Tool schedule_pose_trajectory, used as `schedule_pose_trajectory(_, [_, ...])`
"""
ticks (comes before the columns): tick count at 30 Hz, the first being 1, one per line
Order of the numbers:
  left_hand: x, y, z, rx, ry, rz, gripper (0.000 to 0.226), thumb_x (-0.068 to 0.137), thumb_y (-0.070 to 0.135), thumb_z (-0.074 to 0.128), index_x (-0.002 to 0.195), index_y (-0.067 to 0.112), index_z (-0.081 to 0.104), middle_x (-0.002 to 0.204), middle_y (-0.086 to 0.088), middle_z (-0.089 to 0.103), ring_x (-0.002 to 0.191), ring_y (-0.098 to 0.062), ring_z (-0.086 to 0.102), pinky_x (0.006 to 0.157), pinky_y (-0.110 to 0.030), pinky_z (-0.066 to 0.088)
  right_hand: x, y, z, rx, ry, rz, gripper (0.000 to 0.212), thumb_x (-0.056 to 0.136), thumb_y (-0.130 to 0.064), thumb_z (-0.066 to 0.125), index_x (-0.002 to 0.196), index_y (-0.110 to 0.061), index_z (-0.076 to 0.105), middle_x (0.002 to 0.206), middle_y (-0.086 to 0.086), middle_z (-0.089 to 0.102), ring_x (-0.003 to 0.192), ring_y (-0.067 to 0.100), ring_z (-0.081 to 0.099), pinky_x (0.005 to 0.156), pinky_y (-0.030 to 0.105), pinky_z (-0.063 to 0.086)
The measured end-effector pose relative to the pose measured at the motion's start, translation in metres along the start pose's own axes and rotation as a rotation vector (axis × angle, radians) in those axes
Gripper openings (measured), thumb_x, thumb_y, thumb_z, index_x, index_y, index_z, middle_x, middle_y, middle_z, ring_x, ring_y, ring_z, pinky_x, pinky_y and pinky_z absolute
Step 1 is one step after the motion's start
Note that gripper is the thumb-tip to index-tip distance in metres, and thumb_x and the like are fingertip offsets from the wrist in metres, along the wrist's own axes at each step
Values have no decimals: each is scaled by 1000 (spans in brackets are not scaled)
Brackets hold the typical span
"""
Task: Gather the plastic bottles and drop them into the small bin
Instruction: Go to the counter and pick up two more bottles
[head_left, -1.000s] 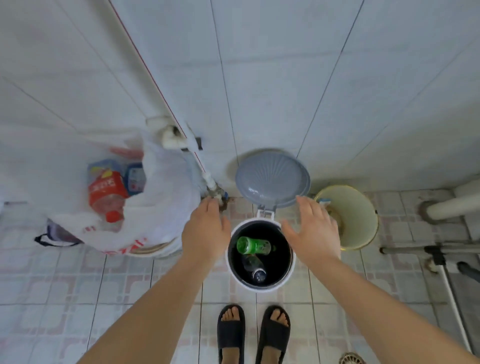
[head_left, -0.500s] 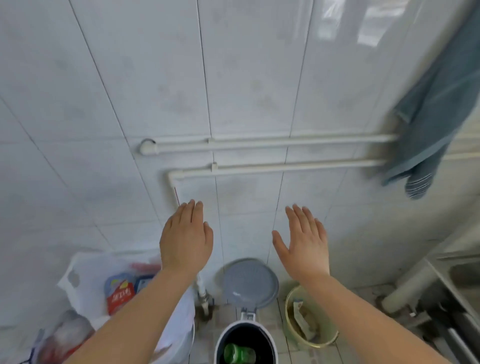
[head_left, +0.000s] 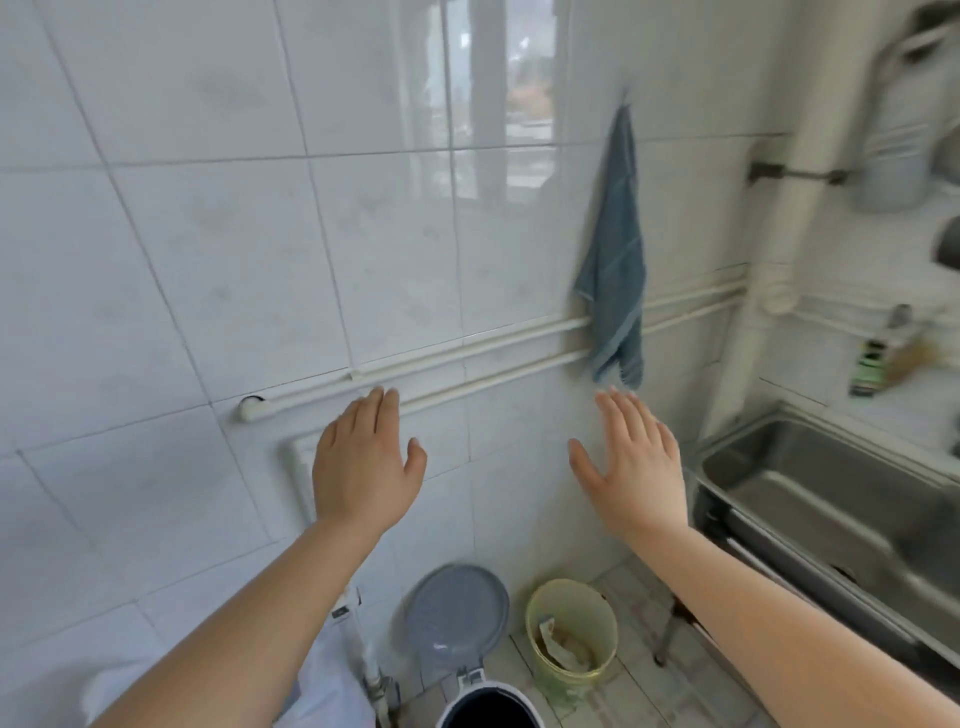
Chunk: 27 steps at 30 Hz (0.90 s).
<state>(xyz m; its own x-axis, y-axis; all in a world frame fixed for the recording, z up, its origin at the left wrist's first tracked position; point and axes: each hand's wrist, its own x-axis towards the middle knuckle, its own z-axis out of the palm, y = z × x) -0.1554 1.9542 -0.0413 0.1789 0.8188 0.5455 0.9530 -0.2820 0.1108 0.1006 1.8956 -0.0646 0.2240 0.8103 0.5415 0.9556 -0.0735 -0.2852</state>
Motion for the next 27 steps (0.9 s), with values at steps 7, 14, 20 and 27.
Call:
schedule_pose_trajectory(7, [-26,121,-29,-175,-11,232,55,83,30,56,131,4,44,135,-16,51,123,-32,48,97,-45,41,-80,76,-110,-165,99,204,69,89,-58,31,146,-19,21,153,1,30,143,18,19,115,39,16])
schedule_pose_trajectory(14, [-91,295,-72,-382,-40,505,59,78,26,64,129,1,48,132,-18,53,116,-34,53,91,-44,45,-197,176,-246,-279,236,466,70,89,-55,38,145,-18,22,154,1,29,143,17,16,115,37,14])
schedule_pose_trajectory(20, [-185,439,-107,-517,-61,593,61,83,34,53,137,8,39,143,-11,43,128,-27,42,102,-42,37,-326,258,-372,-393,295,630,70,89,-53,42,146,-18,22,155,1,26,144,18,15,115,39,14])
schedule_pose_trajectory(27, [-304,579,-148,-629,-144,735,62,84,36,51,137,7,38,144,-12,42,131,-25,37,105,-40,33,-475,323,-495,-513,373,827,68,89,-51,43,144,-18,22,153,3,28,143,18,16,115,40,15])
